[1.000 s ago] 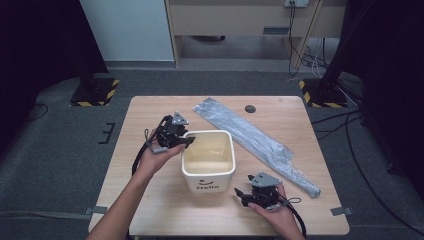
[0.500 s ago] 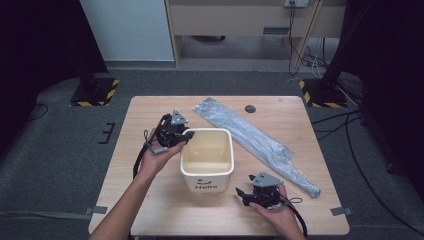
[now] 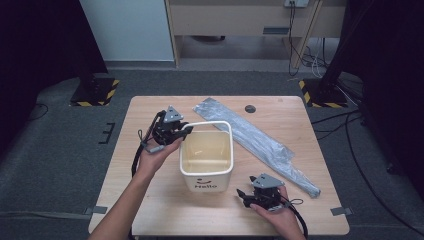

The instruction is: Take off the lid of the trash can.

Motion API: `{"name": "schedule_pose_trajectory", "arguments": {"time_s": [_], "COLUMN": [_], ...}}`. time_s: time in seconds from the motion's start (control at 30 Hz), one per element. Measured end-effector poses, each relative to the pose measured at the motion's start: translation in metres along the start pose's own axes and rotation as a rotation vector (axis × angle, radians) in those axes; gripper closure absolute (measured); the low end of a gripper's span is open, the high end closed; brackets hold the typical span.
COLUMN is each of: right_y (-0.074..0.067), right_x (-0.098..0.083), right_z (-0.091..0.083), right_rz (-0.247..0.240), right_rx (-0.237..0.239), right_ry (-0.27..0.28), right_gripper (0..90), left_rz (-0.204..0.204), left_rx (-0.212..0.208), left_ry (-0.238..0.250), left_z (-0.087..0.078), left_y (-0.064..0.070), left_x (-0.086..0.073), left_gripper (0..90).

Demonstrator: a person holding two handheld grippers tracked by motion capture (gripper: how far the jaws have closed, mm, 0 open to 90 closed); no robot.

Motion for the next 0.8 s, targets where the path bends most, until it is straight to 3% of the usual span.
{"name": "schedule_pose_trajectory", "arguments": {"time_s": [0.4, 0.53, 0.67, 0.77, 0.8], "right_y": [-0.005, -0.005, -0.004, -0.005, -0.006], "right_x": [0.0, 0.0, 0.0, 0.001, 0.002], "right_z": [-0.007, -0.009, -0.007, -0.006, -0.006], "right_rz": [-0.034, -0.055, -0.05, -0.056, -0.06], "right_rx": [-0.025, -0.032, -0.035, -0.033, -0.034], "right_ry": [0.01, 0.013, 0.012, 0.018, 0.02], "right_gripper": [31.7, 32.1, 32.5, 33.0, 33.0], "left_rz": [-0.028, -0.019, -0.036, -0.01, -0.028], "left_rx": [-0.005, -0.009, -0.027, -0.028, -0.021], "left_ry": [0.0, 0.021, 0.043, 0.049, 0.031], "left_z": [-0.012, -0.02, -0.026, -0.027, -0.029], "left_y": [-0.003, -0.001, 0.0, -0.002, -0.002], "left_x": [0.015, 0.022, 0.028, 0.03, 0.028], "left_gripper": [74.7, 74.8, 75.2, 75.2, 75.2]}}
Point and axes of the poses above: each handheld gripper's, and its own axes: z roughly forward along the jaws, x roughly out of its top, y roughly to its right, the point moved 5 cm from there along z, roughly forward along the jaws, and after that the axes turned 5 degrees about y, right-handed, at the moved point
